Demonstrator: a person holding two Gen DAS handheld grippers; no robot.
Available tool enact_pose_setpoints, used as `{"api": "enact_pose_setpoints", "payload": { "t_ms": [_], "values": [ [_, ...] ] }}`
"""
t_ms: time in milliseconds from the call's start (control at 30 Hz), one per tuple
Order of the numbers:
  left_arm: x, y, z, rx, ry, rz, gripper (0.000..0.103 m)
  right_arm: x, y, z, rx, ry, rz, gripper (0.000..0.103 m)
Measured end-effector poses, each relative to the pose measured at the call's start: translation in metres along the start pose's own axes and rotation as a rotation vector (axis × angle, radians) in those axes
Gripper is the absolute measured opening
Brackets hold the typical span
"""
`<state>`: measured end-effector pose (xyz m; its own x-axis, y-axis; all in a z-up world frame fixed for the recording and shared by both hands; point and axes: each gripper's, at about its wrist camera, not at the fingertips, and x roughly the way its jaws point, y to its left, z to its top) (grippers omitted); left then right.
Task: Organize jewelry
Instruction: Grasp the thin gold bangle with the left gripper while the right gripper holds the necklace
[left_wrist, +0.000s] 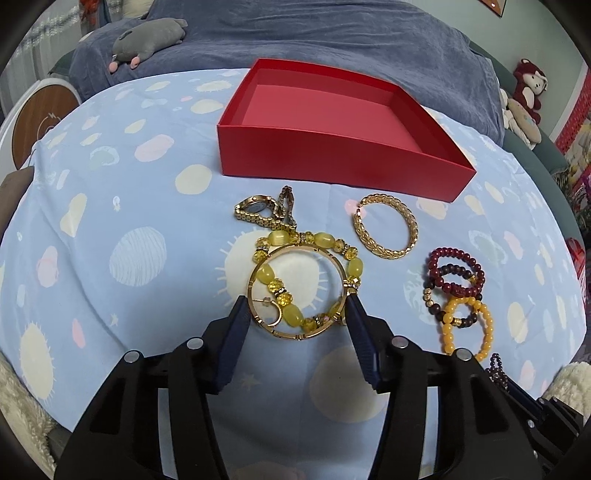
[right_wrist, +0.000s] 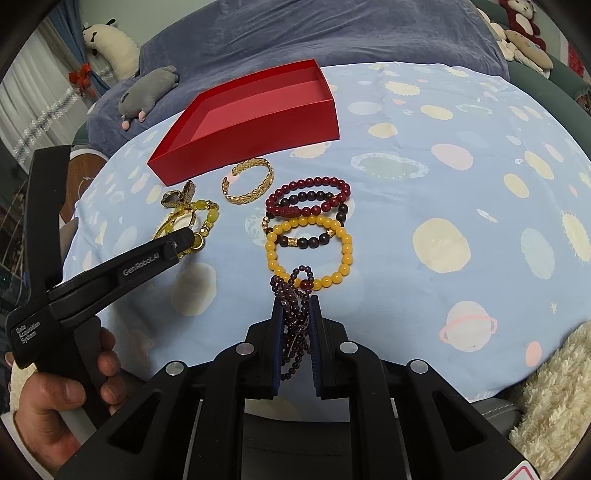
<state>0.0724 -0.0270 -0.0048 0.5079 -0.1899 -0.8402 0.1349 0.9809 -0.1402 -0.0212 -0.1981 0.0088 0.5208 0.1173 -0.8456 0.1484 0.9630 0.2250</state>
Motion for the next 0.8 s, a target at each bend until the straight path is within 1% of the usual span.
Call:
{"api": "enact_pose_setpoints", "payload": {
  "t_ms": [267, 300, 333, 367, 400, 467, 533, 600, 667, 700, 733, 800],
  "values": [
    [-0.029, 0.008, 0.000, -0.030, -0.041, -0.018, 0.050, -0.008, 0.003, 0.003, -0.007, -0.022, 0.023, 0.012],
    [-0.034, 0.009, 0.001, -0.032, -0.047, -0.020, 0.047, -0.009, 0.003, 0.005, -0.006, -0.024, 0.028, 0.012],
    [-0.036, 0.010, 0.002, -0.033, -0.051, -0.034, 0.013, -0.010, 0.004, 0.006, -0.006, -0.027, 0.030, 0.012],
    [-0.038, 0.010, 0.004, -0.028, -0.036, -0.049, 0.006, -0.011, 0.004, 0.007, -0.006, -0.030, 0.032, 0.012],
    [-0.037, 0.010, 0.005, -0.028, -0.026, -0.045, 0.006, -0.013, 0.005, 0.009, -0.008, -0.034, 0.034, 0.012],
    [-0.038, 0.012, 0.007, -0.038, -0.027, -0.064, 0.006, -0.015, 0.006, 0.012, -0.018, -0.043, 0.034, 0.012],
    [-0.037, 0.014, 0.007, -0.028, -0.029, -0.048, 0.007, -0.015, 0.006, 0.013, -0.021, -0.044, 0.029, 0.012],
    [-0.035, 0.018, 0.004, -0.035, -0.024, -0.054, 0.007, -0.013, 0.004, 0.012, -0.012, -0.038, 0.028, 0.012],
    [-0.034, 0.023, -0.001, -0.047, -0.022, -0.057, 0.011, -0.011, 0.003, 0.009, -0.007, -0.029, 0.026, 0.012],
    [-0.032, 0.025, -0.003, -0.054, -0.016, -0.052, 0.020, -0.010, 0.002, 0.009, -0.004, -0.025, 0.025, 0.012],
    [-0.031, 0.029, -0.005, -0.064, -0.012, -0.047, 0.040, -0.009, 0.002, 0.008, -0.003, -0.023, 0.025, 0.012],
    [-0.032, 0.033, -0.009, -0.080, -0.020, -0.034, 0.058, -0.009, 0.002, 0.008, -0.003, -0.023, 0.026, 0.012]
  ]
}}
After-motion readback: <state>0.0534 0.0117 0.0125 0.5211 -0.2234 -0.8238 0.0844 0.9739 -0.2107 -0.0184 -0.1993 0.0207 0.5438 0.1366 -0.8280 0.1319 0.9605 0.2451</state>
